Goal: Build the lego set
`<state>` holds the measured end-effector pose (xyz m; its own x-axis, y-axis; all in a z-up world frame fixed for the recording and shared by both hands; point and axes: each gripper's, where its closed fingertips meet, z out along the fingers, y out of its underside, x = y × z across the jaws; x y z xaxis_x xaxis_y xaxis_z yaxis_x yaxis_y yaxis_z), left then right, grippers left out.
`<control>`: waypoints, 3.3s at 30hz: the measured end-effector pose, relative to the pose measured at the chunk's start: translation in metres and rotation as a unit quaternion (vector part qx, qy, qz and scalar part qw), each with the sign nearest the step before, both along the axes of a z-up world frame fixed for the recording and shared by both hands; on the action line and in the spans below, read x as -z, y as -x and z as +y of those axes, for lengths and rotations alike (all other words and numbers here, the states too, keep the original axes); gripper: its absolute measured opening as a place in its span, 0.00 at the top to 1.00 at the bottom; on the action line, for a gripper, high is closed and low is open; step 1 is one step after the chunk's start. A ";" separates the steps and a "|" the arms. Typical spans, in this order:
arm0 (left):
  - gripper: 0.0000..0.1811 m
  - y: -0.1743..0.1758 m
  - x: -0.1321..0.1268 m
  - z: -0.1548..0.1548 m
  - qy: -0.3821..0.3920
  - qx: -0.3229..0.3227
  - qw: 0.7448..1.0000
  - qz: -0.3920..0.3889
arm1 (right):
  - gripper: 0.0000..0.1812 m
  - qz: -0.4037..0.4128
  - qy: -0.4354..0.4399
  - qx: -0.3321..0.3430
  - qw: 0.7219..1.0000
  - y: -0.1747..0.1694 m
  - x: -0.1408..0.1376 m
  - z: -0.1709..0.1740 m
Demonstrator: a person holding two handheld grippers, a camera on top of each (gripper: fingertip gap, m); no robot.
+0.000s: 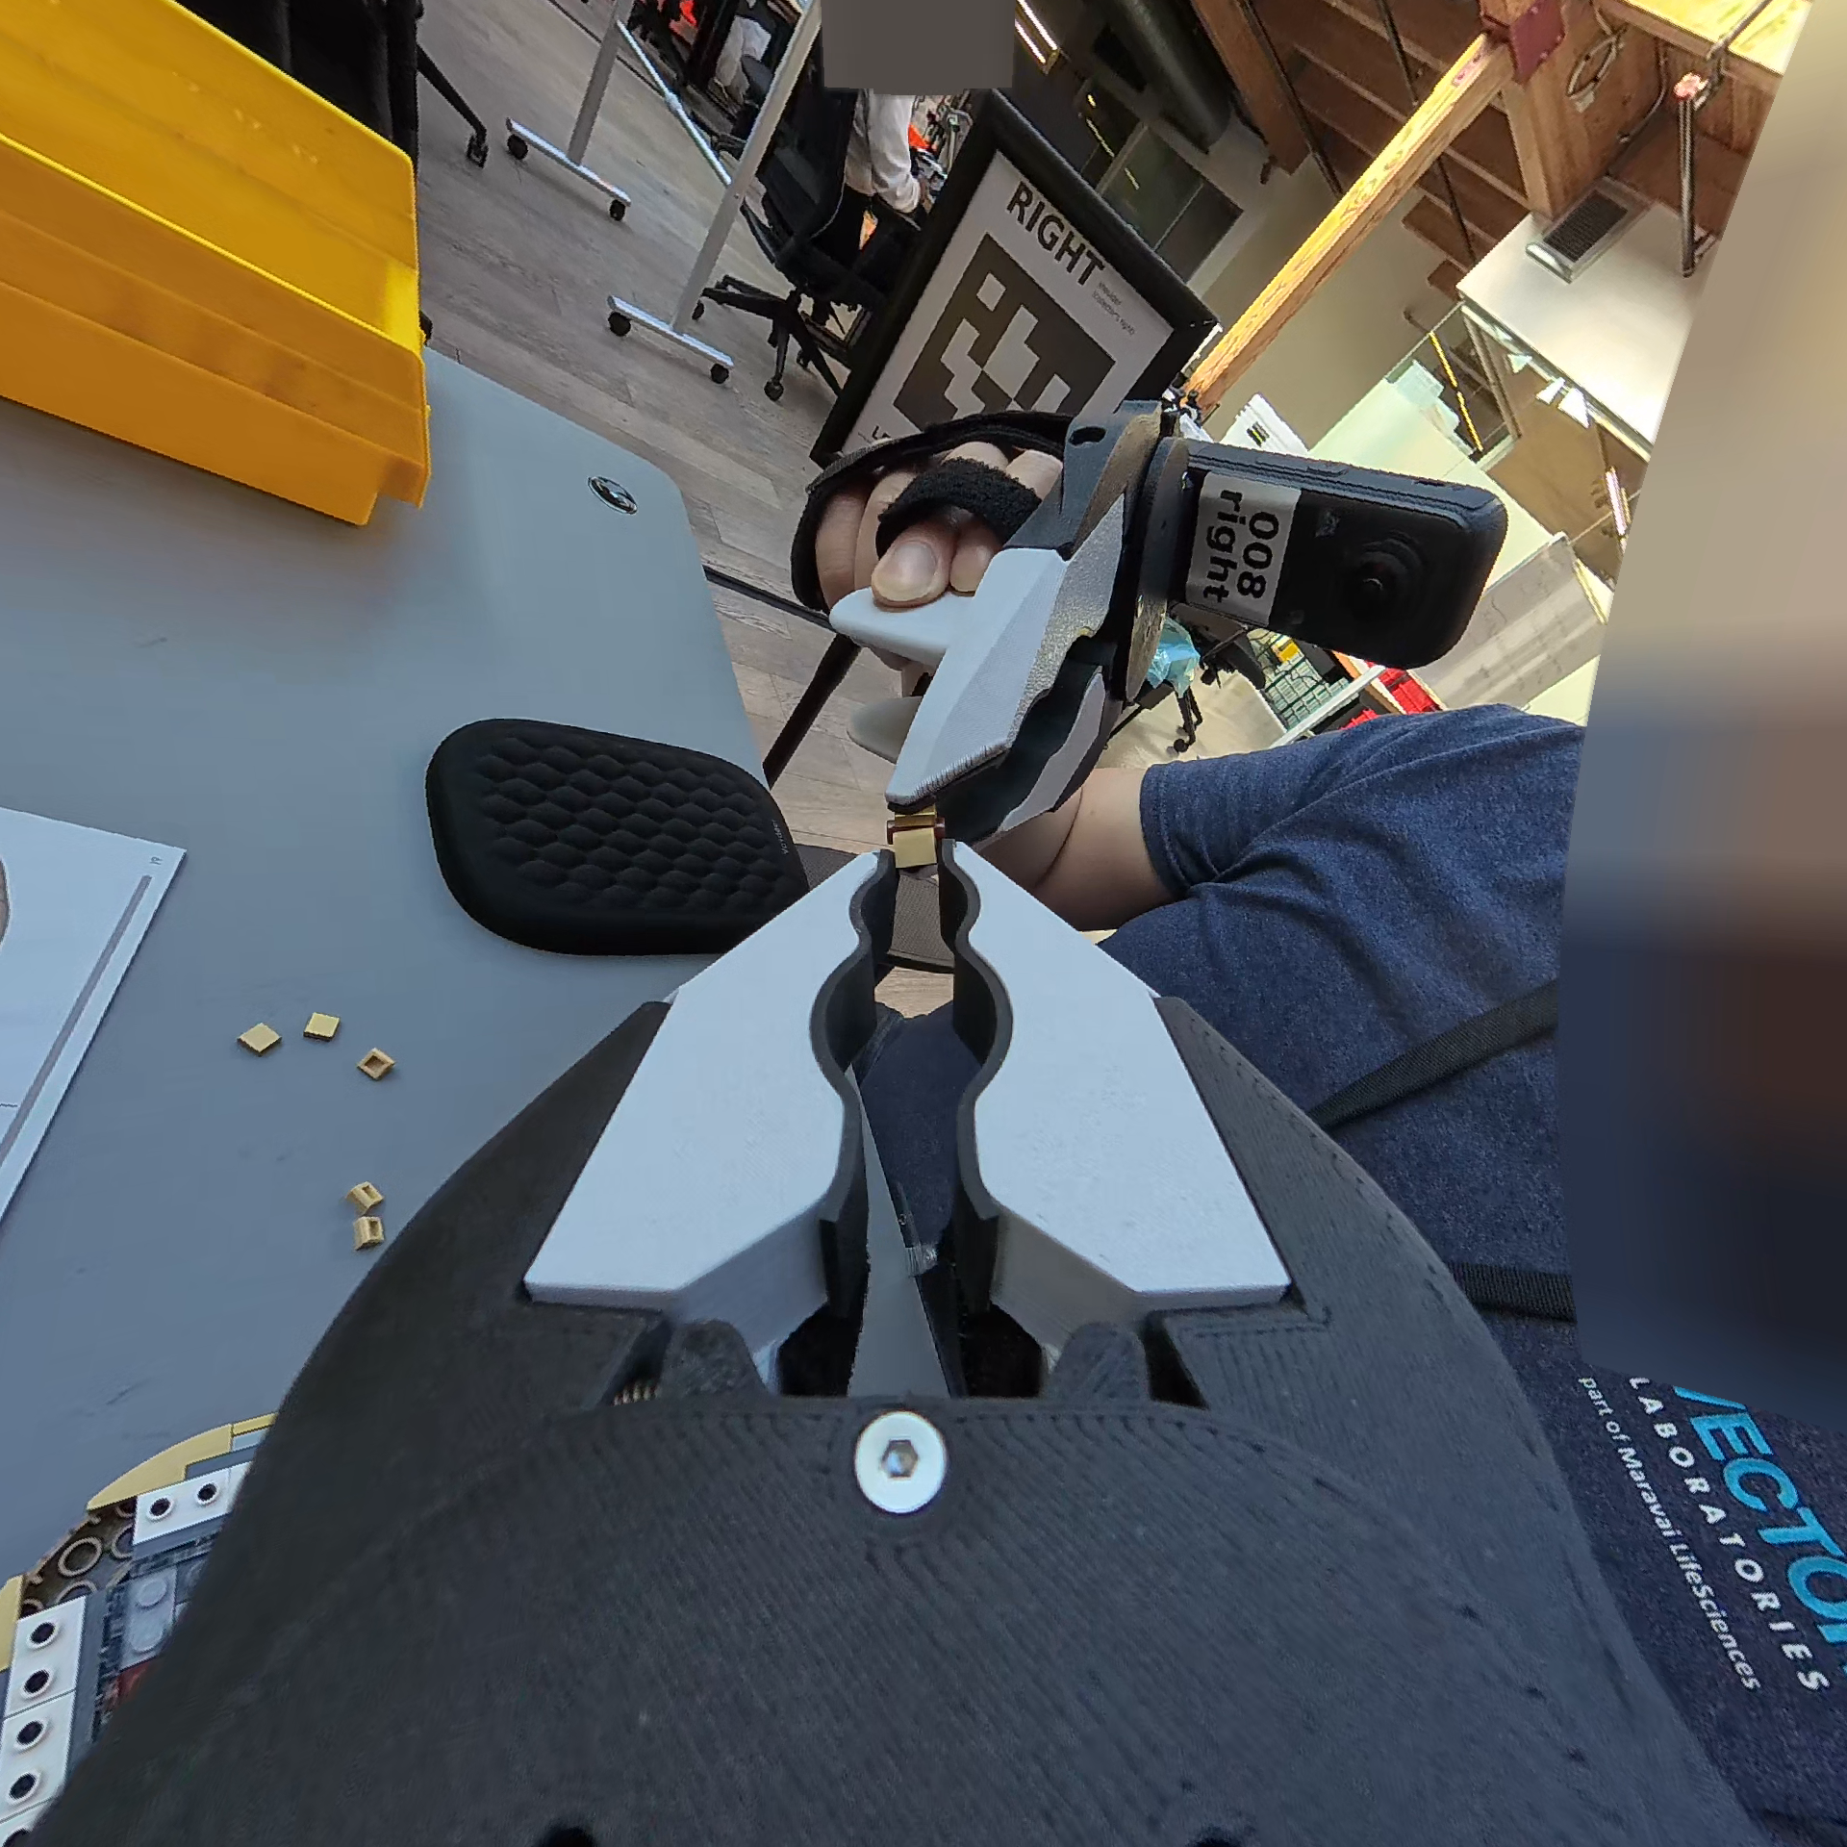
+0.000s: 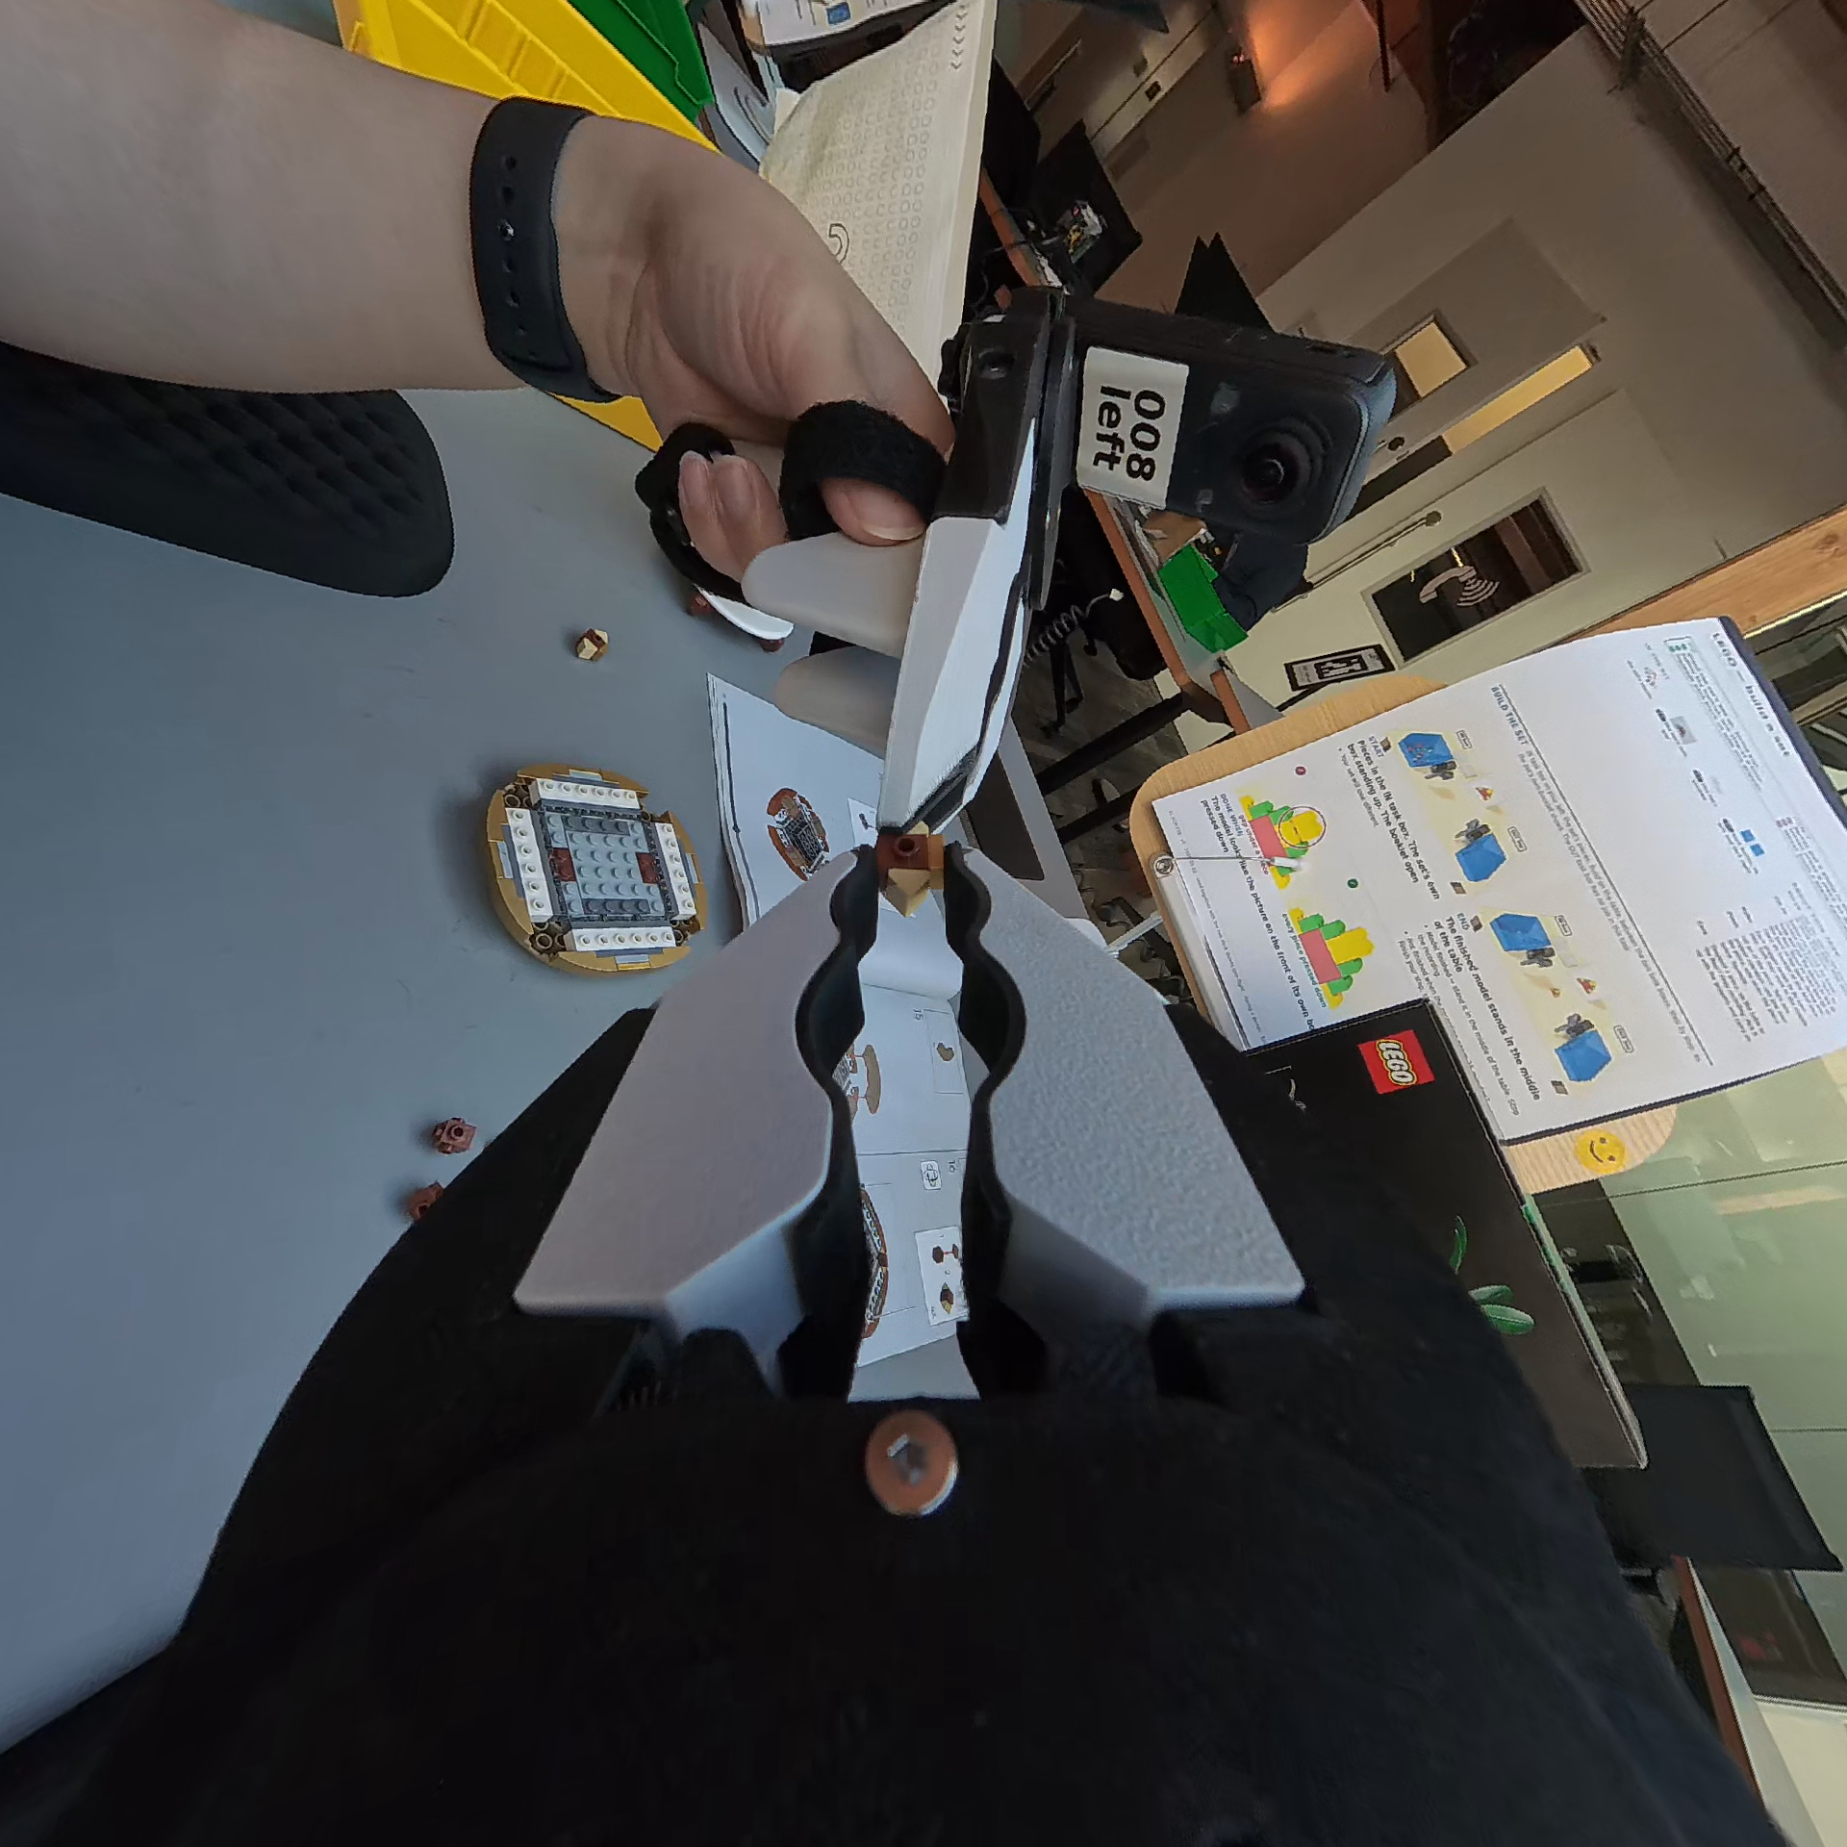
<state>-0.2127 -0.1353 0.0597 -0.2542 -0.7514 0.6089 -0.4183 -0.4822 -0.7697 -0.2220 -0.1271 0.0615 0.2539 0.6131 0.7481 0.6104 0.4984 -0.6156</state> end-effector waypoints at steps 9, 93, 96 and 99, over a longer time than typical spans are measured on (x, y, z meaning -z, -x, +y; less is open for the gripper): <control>0.97 0.001 -0.001 0.000 0.006 0.004 1.000 -0.003 | 0.93 0.008 0.004 -0.004 1.000 0.000 -0.001 0.000; 0.93 -0.002 -0.015 -0.010 0.066 0.042 0.996 -0.053 | 0.93 0.040 -0.008 -0.032 0.999 -0.001 -0.013 -0.010; 0.94 -0.003 -0.015 -0.008 0.065 0.037 0.996 -0.055 | 0.93 0.041 -0.013 -0.029 0.999 -0.001 -0.014 -0.009; 0.95 -0.005 -0.013 -0.007 0.060 0.029 0.996 -0.051 | 0.93 0.039 -0.016 -0.024 0.999 -0.002 -0.013 -0.007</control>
<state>-0.2073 -0.1419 0.0727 -0.3600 -0.6571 0.6623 -0.3703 -0.5509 -0.7479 -0.2202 -0.1340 0.0749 0.2827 0.6025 0.7464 0.5359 0.5461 -0.6439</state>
